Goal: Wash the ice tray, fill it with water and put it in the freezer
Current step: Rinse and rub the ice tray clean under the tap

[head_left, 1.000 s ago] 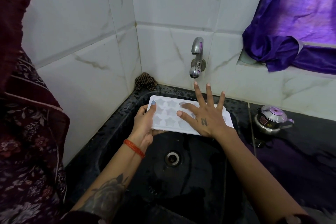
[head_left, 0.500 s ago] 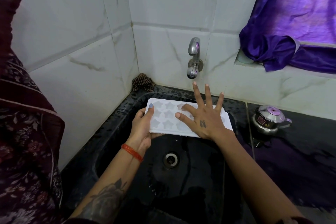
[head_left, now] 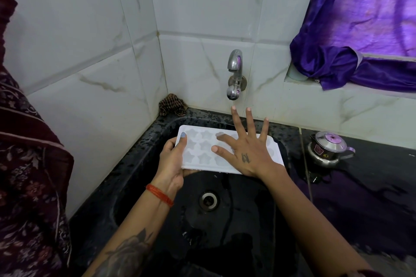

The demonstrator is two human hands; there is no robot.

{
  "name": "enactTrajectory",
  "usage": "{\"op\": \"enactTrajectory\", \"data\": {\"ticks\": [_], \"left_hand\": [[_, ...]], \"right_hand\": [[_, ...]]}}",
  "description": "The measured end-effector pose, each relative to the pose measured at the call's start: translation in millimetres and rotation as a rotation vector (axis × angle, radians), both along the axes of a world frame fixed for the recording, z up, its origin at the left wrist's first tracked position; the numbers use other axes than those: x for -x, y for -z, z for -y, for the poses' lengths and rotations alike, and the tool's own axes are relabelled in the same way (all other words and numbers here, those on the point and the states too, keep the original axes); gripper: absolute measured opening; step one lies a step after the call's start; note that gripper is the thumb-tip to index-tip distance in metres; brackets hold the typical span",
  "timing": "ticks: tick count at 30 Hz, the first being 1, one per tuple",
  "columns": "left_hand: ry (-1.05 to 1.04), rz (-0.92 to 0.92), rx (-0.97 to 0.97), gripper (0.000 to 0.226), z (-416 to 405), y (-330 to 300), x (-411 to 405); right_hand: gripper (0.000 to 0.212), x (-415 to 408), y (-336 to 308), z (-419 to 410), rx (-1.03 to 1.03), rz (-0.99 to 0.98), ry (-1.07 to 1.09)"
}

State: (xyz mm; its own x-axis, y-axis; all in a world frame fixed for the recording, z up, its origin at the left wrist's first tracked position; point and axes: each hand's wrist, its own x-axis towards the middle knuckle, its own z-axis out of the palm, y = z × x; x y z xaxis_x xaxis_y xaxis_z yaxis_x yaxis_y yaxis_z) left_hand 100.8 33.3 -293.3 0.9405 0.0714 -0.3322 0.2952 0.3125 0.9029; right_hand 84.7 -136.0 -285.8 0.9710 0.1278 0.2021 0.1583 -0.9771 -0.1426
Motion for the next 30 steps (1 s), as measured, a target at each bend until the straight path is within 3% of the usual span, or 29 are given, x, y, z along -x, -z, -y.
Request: {"op": "enactTrajectory", "data": {"ticks": [9, 20, 30], "left_hand": [[0.004, 0.0, 0.028, 0.017, 3, -3, 3], [0.001, 0.024, 0.033, 0.017, 2, -5, 5], [0.006, 0.013, 0.046, 0.015, 5, -4, 8]], "right_hand": [[0.07, 0, -13, -15, -0.012, 0.083, -0.056], [0.091, -8, -12, -28, 0.037, -0.005, -0.046], [0.097, -6, -11, -27, 0.118, 0.011, 0.002]]}}
